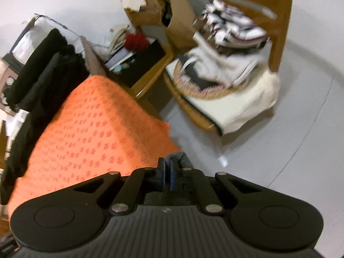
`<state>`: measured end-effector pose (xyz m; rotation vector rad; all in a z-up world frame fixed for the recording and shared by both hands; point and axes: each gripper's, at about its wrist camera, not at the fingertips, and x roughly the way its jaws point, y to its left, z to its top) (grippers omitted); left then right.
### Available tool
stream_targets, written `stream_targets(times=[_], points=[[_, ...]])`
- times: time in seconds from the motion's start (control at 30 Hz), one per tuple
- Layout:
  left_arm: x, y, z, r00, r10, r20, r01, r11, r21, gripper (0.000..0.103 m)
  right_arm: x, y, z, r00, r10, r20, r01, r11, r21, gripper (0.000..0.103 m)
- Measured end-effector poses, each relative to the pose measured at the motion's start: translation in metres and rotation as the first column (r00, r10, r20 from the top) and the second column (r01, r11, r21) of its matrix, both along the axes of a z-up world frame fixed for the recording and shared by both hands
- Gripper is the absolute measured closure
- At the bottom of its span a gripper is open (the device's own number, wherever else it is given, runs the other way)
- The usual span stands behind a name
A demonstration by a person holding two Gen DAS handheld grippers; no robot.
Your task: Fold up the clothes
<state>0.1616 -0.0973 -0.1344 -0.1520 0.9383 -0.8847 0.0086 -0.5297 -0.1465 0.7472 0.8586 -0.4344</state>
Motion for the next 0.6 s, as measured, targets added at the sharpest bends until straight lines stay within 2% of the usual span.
stream_targets(times=[0.1,0.17,0.27,0.4,0.47,0.6], points=[[0.003,-0.001,-0.005,1.0,0.008,0.003,-0.008,1.0,0.017,0.098,-0.005,-0.008,-0.011,1.0,-0.024,-0.019,0.025,0.999,0.029,0.099],[0.006,-0.002,-0.008,1.0,0.018,0.003,-0.018,1.0,0.023,0.097,-0.002,-0.005,-0.013,1.0,-0.014,-0.025,0.014,1.0,0.009,0.098],[0.015,0.001,-0.007,1.0,0.022,-0.021,-0.022,1.0,-0.009,0.095,-0.001,-0.002,-0.011,1.0,-0.013,-0.023,0.013,1.0,-0.003,0.095],[0.024,0.014,0.008,0.999,0.04,-0.003,-0.04,0.998,-0.051,0.095,-0.006,0.008,0.014,0.999,0.031,-0.044,-0.037,0.989,-0.145,0.069],[0.027,0.022,0.019,0.998,0.055,0.012,-0.054,0.996,-0.067,0.095,-0.013,0.013,0.028,0.997,0.065,-0.042,-0.071,0.982,-0.175,0.067],[0.019,0.038,0.036,0.998,0.065,0.026,-0.064,0.996,-0.055,0.095,-0.037,0.023,0.047,0.994,0.103,-0.047,-0.109,0.98,-0.167,0.065]])
